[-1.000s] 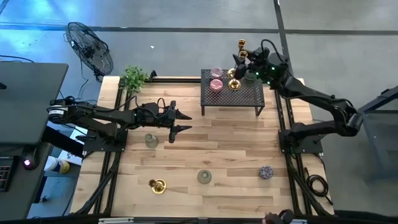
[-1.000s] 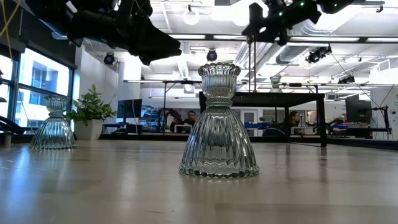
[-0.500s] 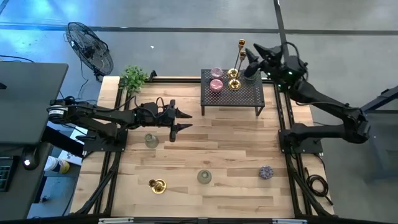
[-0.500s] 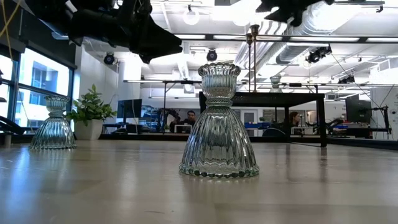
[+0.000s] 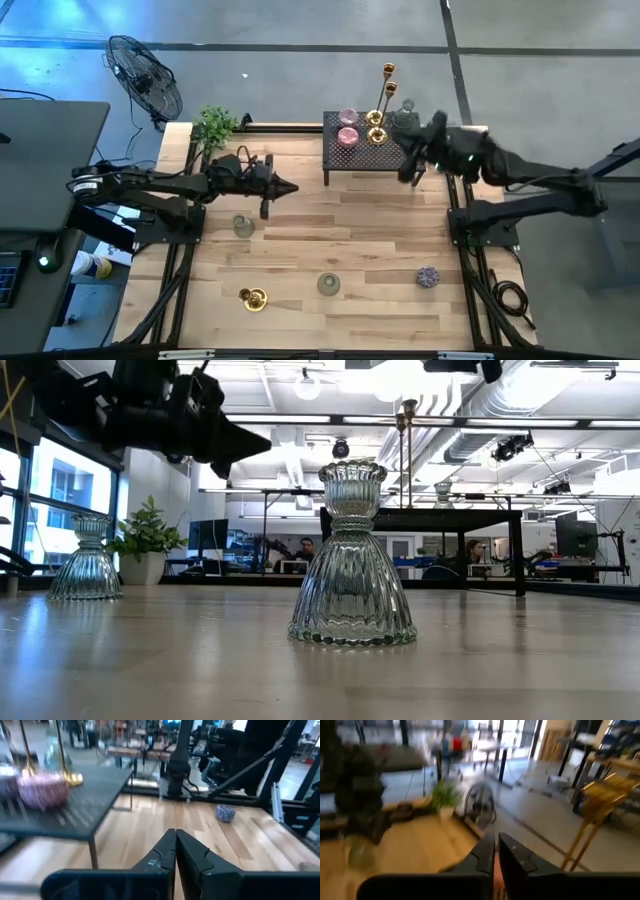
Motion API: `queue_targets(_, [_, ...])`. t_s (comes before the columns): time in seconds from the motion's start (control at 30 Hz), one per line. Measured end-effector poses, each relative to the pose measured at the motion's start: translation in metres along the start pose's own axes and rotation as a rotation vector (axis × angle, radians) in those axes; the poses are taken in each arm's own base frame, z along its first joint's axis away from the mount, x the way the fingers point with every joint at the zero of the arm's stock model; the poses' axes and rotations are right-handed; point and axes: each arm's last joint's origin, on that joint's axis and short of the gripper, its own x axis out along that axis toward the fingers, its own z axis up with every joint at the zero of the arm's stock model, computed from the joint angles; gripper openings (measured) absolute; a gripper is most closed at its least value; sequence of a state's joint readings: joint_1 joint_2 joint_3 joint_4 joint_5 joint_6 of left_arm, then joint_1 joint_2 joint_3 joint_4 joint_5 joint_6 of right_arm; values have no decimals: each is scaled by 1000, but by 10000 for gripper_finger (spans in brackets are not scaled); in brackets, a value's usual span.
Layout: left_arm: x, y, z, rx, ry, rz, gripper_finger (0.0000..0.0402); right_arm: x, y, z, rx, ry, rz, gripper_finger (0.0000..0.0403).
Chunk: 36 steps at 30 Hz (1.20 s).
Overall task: Pick & Place candle stick holders
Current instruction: Put the bottom transparent candle holder on the shelf aligned with the other transparent candle holder
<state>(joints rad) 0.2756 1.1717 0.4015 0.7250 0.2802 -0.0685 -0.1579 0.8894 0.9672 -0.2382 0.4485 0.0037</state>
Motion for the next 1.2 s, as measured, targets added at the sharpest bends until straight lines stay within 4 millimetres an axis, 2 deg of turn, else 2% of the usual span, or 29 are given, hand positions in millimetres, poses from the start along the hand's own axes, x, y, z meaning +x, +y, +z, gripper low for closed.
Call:
queue_targets(0.13, [0,0,-8,-82,78,4,23,-3,36,-16,-65,104,25,15])
queue_targets(0.23, [0,0,-10,-27,97,9,23,-7,65,-28,-115,162,96,3])
queue_targets(0.4, [0,0,-8,-4,81,10,5,-16,114,-49,-89,241,251,8])
queue_targets(0.6, [0,0,-9,-4,83,11,3,-18,165,-86,-16,428,398,20])
queue_targets(0.73, [0,1,-9,-5,86,17,2,-11,189,-109,14,522,466,66])
queue_targets(0.93, [-1,1,-10,5,97,17,2,1,216,-129,-2,568,589,176])
queue_targets(1.07, [-1,1,-10,13,97,17,2,10,234,-131,-84,559,611,242])
queue_targets(1.2, [-1,1,-10,14,97,16,2,17,250,-132,-189,556,661,281])
